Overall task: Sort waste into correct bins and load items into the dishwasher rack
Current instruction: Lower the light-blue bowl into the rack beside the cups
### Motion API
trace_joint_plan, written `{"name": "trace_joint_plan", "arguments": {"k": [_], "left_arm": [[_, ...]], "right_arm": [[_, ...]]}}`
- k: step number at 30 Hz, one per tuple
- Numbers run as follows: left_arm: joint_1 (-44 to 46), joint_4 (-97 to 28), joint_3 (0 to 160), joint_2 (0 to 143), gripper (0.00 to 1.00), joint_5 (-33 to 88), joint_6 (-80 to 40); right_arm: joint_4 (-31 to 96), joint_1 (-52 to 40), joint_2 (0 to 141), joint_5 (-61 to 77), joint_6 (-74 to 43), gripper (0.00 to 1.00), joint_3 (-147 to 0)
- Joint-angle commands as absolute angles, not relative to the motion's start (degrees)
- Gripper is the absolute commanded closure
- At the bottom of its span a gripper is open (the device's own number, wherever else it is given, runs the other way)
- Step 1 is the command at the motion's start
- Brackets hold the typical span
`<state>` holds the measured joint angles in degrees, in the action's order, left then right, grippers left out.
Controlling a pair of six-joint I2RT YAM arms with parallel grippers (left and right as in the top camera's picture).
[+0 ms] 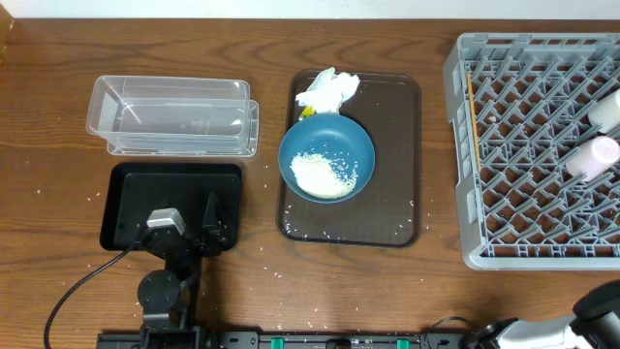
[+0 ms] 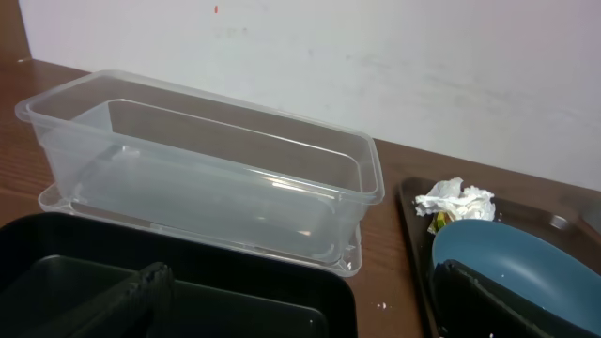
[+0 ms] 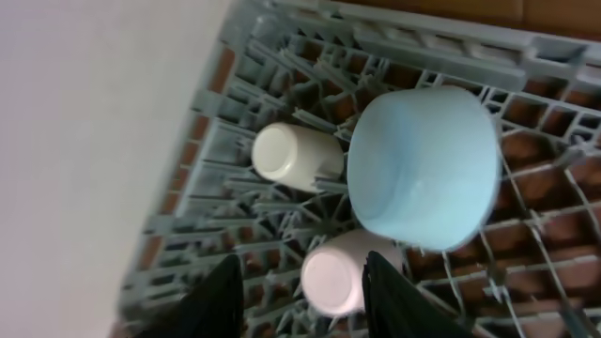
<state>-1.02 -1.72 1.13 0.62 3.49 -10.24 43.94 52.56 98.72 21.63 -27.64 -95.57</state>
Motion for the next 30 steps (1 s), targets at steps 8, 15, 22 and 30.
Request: {"name": "trace_joint_plan", "arguments": {"k": [8,15,22,30], "left_arm": [[-0.99,-3.81,0.23,0.23,0.09,3.6,-9.45],[-0.99,-3.81,0.23,0.23,0.09,3.6,-9.45],[-0.99,-3.81,0.23,0.23,0.09,3.6,-9.45],[-0.99,-3.81,0.23,0.23,0.09,3.6,-9.45]], "right_arm": [[34.96,48.03,105.93,4.21,-23.97,0.59,-95.88],[30.59,48.01,106.67,2.81,-20.51,0.6,-95.88],[26.94,46.3,111.09,3.29,-20.78,0.8,-95.88],[27.94,44.56,115.57,3.22,-19.42,0.99,-95.9]]}}
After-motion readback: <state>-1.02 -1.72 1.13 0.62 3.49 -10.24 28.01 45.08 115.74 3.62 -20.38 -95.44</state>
